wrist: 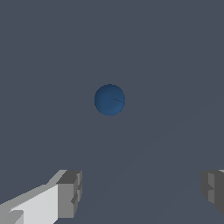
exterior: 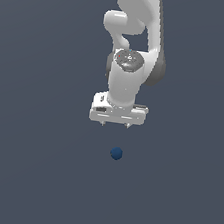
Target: Pick up the object and move it to a goal position.
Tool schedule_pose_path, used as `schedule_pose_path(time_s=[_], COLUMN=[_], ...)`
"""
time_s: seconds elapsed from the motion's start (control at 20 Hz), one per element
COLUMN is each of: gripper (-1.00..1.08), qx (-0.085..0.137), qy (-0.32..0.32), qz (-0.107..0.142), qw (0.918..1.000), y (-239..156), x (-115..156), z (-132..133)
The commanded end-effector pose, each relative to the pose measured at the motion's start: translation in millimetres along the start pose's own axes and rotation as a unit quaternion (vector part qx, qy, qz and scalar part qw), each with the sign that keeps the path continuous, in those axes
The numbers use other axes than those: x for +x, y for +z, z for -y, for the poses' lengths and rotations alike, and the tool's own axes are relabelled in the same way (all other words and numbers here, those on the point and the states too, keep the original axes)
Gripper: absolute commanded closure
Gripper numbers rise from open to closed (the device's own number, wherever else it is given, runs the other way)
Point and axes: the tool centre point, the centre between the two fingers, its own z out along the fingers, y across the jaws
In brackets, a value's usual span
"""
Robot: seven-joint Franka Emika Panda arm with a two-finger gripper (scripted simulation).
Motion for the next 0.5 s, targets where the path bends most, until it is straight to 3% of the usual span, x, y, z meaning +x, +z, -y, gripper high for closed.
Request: schedule_pose_path(time_s=[0.0,0.45], gripper=[-0.92,-0.92], qx=[0.000,0.003], qy=[0.005,0.034], qz=[0.000,-0.001], qw=[1.0000,0.9994], y=[6,45], x=[6,43], z=[2,13])
